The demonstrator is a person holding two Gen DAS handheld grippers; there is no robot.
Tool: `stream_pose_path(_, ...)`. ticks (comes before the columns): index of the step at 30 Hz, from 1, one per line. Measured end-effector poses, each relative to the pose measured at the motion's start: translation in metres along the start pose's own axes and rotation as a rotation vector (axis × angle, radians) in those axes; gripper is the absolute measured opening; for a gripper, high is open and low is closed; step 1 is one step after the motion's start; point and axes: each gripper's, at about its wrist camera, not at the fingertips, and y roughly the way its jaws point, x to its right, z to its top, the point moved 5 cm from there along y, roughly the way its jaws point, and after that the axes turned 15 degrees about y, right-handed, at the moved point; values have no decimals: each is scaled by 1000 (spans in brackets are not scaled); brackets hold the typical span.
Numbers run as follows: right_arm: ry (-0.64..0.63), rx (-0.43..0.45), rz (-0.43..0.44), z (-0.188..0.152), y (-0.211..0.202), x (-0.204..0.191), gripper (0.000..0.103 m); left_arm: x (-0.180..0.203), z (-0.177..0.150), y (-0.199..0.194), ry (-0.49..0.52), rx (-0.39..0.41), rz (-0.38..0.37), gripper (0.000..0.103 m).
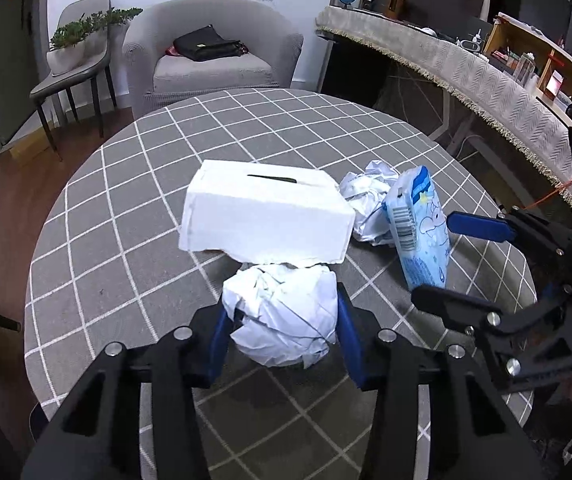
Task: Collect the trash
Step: 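Grasp the crumpled white paper ball with the left tool while the right tool grasps the diaper pack, then carry the paper ball and diaper pack over the teal bin and release the paper ball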
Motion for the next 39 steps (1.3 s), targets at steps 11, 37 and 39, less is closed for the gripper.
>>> stream_pose_path(11, 46, -30, -40, 5, 15, 0, 85, -9, -14, -13, 2, -29, -17, 50)
stream_pose_path(37, -8, 69, 8, 26, -12, -62, 54, -50, -57, -62, -41, -55, 11, 50)
stream_pose_path(39, -13, 74, 16, 27, -13, -69, 54, -55, -60, -66, -52, -50, 20, 50)
